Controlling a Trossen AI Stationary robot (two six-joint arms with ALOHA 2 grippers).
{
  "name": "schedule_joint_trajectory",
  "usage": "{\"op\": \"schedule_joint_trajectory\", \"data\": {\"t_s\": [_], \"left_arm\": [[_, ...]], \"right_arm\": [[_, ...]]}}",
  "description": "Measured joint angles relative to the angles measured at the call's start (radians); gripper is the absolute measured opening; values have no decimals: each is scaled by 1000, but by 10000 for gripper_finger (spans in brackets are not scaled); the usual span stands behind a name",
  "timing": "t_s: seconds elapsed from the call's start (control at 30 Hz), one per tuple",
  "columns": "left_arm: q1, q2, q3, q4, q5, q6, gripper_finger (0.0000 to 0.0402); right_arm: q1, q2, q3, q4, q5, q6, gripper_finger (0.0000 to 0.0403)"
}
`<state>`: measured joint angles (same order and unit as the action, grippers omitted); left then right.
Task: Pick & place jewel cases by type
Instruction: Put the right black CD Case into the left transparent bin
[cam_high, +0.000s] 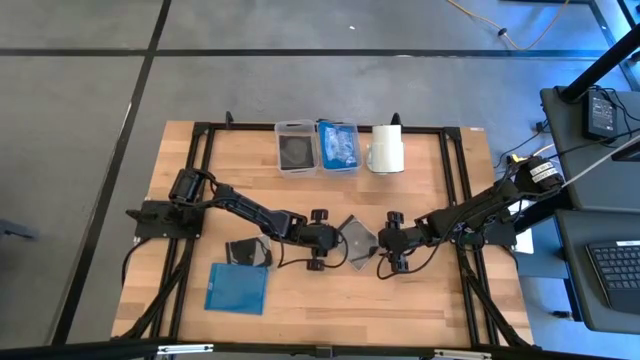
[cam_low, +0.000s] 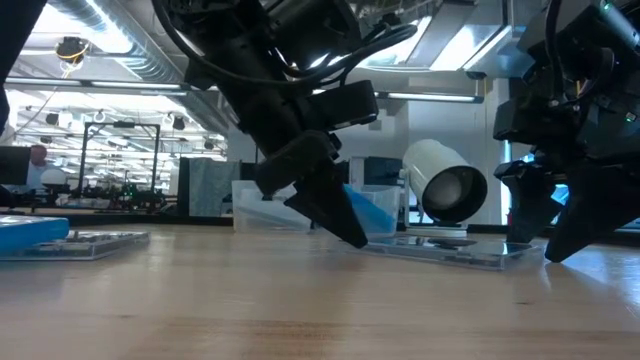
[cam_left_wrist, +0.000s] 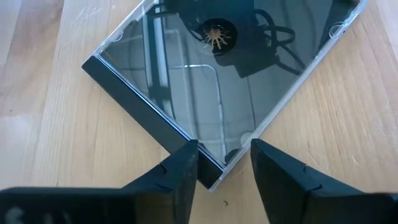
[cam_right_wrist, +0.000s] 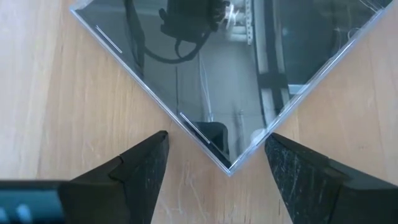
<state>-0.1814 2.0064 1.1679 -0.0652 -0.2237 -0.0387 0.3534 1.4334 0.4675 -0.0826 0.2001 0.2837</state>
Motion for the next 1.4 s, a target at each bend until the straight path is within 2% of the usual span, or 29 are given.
{"op": "schedule_joint_trajectory", "data": {"t_s": [0.33, 0.5, 0.63, 0.8, 0.93, 1.1, 1.4], "left_arm": [[1, 0, 2, -34, -22, 42, 262], [1, -1, 3, -46, -20, 19, 295], [8, -4, 6, -95, -5, -52, 298], [49, -6, 5, -122, 120, -194, 295], [73, -7, 5, -114, 135, -269, 295], [76, -6, 4, -110, 150, -234, 295], [51, -3, 1, -83, 104, -117, 295]], "right_arm": [[-1, 0, 0, 0, 0, -1, 273], [-1, 0, 0, -1, 0, -1, 273], [-1, 0, 0, -2, 0, -1, 273], [-1, 0, 0, -2, 0, -1, 273], [-1, 0, 0, 2, 0, -1, 273], [-1, 0, -1, 8, 1, -1, 273], [-1, 0, -1, 10, 1, -4, 273]]}}
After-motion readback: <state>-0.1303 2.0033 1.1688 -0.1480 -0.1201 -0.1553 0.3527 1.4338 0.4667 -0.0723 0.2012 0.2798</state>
